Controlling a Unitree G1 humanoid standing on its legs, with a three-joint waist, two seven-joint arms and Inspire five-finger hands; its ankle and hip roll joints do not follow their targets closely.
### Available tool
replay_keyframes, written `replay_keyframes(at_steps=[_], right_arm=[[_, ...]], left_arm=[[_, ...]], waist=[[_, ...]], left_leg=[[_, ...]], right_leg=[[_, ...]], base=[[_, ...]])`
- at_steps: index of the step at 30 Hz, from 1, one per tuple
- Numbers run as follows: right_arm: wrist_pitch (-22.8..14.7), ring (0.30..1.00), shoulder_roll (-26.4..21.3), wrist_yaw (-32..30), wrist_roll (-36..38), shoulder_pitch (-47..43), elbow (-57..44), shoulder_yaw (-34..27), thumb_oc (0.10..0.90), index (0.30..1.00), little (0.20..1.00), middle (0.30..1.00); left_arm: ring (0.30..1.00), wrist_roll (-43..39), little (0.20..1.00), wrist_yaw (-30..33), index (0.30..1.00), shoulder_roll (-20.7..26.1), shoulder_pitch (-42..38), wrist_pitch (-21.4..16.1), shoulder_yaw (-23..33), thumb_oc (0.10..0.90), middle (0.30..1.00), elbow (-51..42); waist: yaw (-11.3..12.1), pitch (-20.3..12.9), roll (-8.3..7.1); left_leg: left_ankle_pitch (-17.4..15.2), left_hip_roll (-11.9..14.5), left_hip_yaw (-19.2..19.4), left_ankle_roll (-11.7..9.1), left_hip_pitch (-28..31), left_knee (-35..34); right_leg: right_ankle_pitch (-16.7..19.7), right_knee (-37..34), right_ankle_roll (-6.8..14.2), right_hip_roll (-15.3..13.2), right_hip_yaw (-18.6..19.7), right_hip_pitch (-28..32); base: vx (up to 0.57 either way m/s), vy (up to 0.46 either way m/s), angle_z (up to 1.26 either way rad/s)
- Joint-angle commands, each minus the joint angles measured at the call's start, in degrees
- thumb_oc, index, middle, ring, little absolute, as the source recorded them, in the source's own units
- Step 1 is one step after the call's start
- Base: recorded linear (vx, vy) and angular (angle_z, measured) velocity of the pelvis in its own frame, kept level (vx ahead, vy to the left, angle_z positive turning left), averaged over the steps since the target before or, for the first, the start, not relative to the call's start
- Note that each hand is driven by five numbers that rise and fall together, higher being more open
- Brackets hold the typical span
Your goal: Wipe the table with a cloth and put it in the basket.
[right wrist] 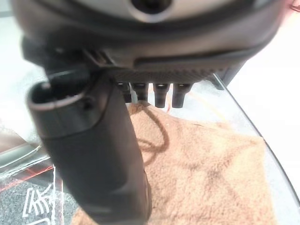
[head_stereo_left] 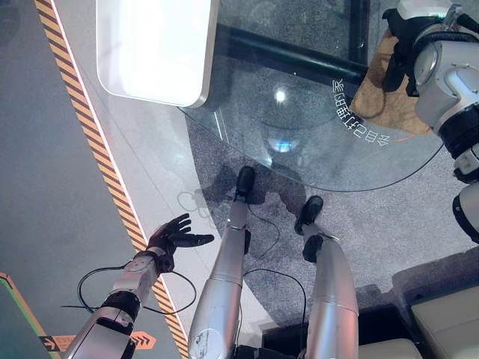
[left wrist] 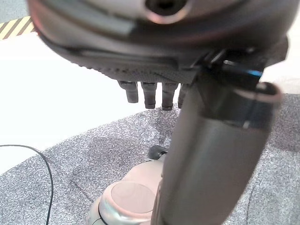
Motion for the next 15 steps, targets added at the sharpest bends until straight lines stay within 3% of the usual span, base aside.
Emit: replay_keyframes(at_steps=[1,15], right_arm=[[1.49,0.9,-2.58,0.11,1.26,-2.19,3.67,2.03,0.8,0.9,0.9,0.9],[-1.33,0.9,-1.9,3.31,2.46,-1.36,4.82,1.55,0.8,0.9,0.9,0.9]], left_arm=[[0.9,0.97,0.9,-0.12,0.9,1.46,4.4,-0.06,-0.37,0.8,0.9,1.24],[0.9,0.56,0.9,-1.02,0.9,1.54,4.5,0.25,-0.19,0.8,0.9,1.11]], waist=[[-0.64,-0.69,2.02],[-0.35,-0.69,2.03]], left_leg=[[-7.38,-4.94,6.04,5.86,-0.14,6.75],[-7.06,-5.28,5.22,6.01,-0.32,6.34]], right_leg=[[8.12,-11.9,0.51,3.13,-2.43,2.22],[8.43,-12.32,0.44,3.43,-2.15,1.93]], base=[[0.0,0.0,0.0],[0.0,0.0,0.0]])
